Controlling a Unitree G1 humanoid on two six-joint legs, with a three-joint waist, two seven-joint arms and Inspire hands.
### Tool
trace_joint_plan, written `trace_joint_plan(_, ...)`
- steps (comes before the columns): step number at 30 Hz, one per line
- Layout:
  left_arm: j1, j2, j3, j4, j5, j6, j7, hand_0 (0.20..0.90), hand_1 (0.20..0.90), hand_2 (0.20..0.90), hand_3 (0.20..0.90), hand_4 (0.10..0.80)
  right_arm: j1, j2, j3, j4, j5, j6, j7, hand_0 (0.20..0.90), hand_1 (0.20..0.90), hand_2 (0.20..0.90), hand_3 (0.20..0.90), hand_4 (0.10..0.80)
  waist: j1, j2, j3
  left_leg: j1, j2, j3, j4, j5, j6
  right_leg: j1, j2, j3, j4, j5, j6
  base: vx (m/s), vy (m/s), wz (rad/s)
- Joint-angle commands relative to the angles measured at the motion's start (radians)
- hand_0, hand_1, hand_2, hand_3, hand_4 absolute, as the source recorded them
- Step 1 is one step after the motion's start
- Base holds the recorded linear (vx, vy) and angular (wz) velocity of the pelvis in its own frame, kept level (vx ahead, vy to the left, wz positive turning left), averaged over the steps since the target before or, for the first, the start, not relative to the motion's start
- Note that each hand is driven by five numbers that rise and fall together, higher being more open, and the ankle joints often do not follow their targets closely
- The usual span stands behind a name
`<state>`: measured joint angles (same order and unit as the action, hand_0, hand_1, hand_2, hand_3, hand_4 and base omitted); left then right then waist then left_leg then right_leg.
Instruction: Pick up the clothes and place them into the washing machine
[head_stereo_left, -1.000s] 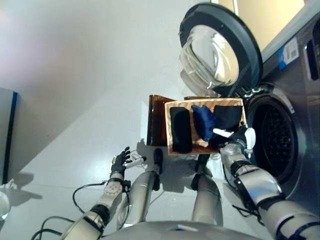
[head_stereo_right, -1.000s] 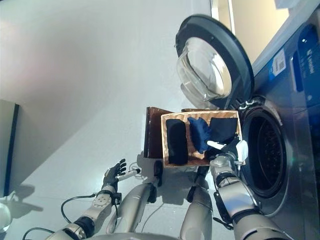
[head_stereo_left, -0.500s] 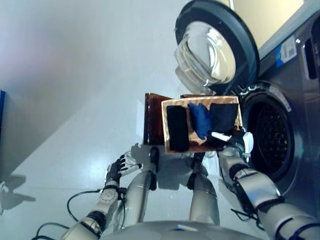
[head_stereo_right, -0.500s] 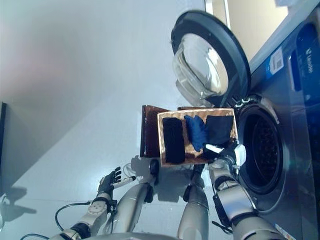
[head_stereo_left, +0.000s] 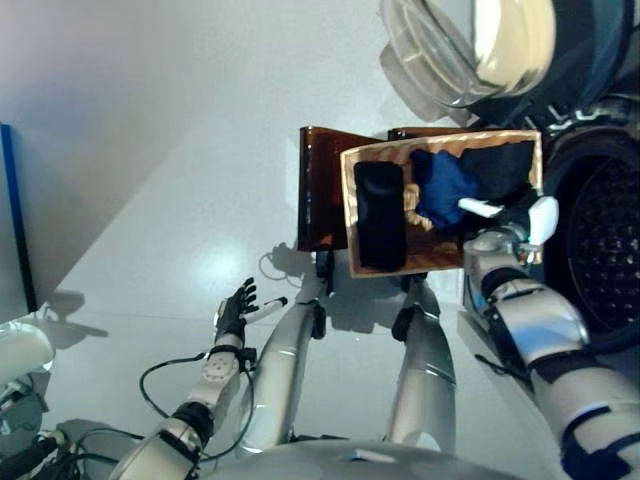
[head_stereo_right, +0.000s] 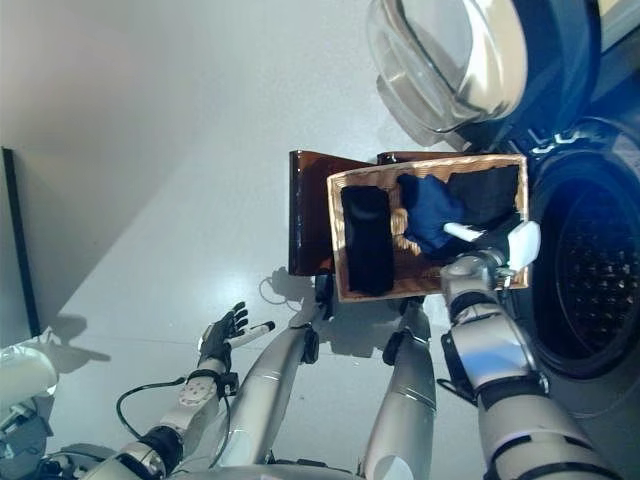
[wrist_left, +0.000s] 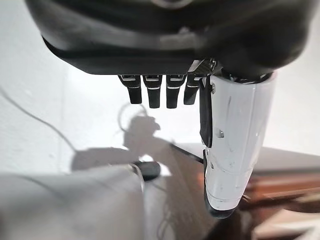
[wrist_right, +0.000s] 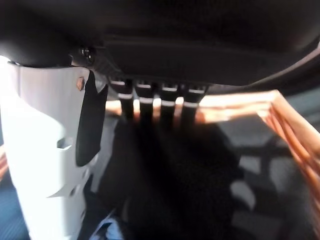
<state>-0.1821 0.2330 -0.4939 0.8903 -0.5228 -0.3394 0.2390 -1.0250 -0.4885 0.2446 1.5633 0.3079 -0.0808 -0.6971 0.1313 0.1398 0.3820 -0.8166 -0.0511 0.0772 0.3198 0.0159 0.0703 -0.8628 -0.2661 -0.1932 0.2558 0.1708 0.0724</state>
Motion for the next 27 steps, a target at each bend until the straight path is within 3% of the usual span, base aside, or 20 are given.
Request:
trace_joint_plan(1, 0.07, 0.059, 0.021, -0.004, -0.016, -0.019, 0.016, 0.9, 0.9, 0.9, 0.9, 0.8, -0.084, -0.067, 0.121, -0.071, -0.036, -0.045, 0.033, 0.9, 0.9, 0.9, 0.9, 0.8, 0.041, 0.06, -0.024, -0.046, 0.014, -0.042, 0.014, -0.029, -0.096, 0.018, 0.024, 0.023, 0.157, -0.181, 0.004, -0.003, 0.045, 0.02)
trace_joint_plan(5, 0.037, 0.047, 0.028, 0.074, -0.009, -0.017, 0.025, 0.9, 0.9, 0.9, 0.9, 0.8, -0.081, -0.019, 0.165, -0.101, -0.075, -0.047, 0.045, 0.9, 0.9, 0.9, 0.9, 0.8, 0.035, 0.055, -0.029, -0.042, 0.008, -0.044, 0.008, -0.027, -0.094, 0.017, 0.027, 0.025, 0.16, -0.182, 0.002, -0.002, 0.014, -0.09)
trace_joint_plan(6, 0.037, 0.046, 0.028, 0.074, -0.009, -0.017, 0.024, 0.9, 0.9, 0.9, 0.9, 0.8, -0.081, -0.019, 0.165, -0.101, -0.075, -0.047, 0.045, 0.834, 0.834, 0.834, 0.834, 0.753, 0.035, 0.055, -0.029, -0.042, 0.008, -0.044, 0.008, -0.027, -0.094, 0.017, 0.027, 0.025, 0.16, -0.182, 0.002, -0.008, 0.002, -0.06)
trace_joint_plan(7, 0.017, 0.038, 0.04, 0.104, -0.011, -0.017, 0.03, 0.9, 0.9, 0.9, 0.9, 0.8, -0.072, 0.003, 0.18, -0.116, -0.088, -0.042, 0.057, 0.444, 0.444, 0.444, 0.444, 0.475, 0.034, 0.057, -0.034, -0.036, 0.004, -0.046, 0.002, -0.025, -0.095, 0.02, 0.029, 0.024, 0.161, -0.183, 0.002, -0.004, -0.001, -0.04)
trace_joint_plan(8, 0.012, 0.034, 0.047, 0.115, -0.014, -0.018, 0.033, 0.9, 0.9, 0.9, 0.9, 0.8, -0.064, 0.017, 0.184, -0.124, -0.09, -0.044, 0.064, 0.285, 0.285, 0.285, 0.285, 0.361, 0.034, 0.058, -0.037, -0.033, 0.004, -0.048, 0.0, -0.023, -0.097, 0.023, 0.029, 0.023, 0.161, -0.184, 0.001, 0.0, 0.0, 0.0)
trace_joint_plan(9, 0.012, 0.034, 0.047, 0.116, -0.014, -0.018, 0.032, 0.9, 0.9, 0.9, 0.9, 0.8, -0.064, 0.017, 0.184, -0.125, -0.09, -0.044, 0.064, 0.2, 0.2, 0.2, 0.2, 0.3, 0.034, 0.059, -0.037, -0.033, 0.004, -0.048, 0.0, -0.023, -0.097, 0.024, 0.029, 0.022, 0.161, -0.184, 0.001, 0.0, 0.0, 0.0)
trace_joint_plan(17, 0.011, 0.024, 0.082, 0.156, -0.004, -0.016, 0.025, 0.9, 0.9, 0.9, 0.9, 0.8, 0.019, 0.072, 0.164, -0.184, -0.072, -0.049, 0.103, 0.2, 0.2, 0.2, 0.2, 0.3, 0.036, 0.058, -0.047, 0.029, 0.0, -0.061, -0.039, -0.006, -0.101, 0.089, 0.035, 0.004, 0.135, -0.183, 0.003, 0.002, -0.018, 0.05)
trace_joint_plan(27, 0.001, 0.009, 0.105, 0.233, 0.013, 0.005, 0.009, 0.9, 0.9, 0.9, 0.9, 0.8, 0.126, 0.008, 0.093, -0.211, -0.054, -0.051, 0.118, 0.2, 0.2, 0.2, 0.2, 0.3, 0.024, 0.066, -0.066, 0.125, 0.0, -0.061, -0.084, 0.008, -0.106, 0.181, 0.039, 0.008, 0.092, -0.177, 0.004, 0.017, -0.014, 0.02)
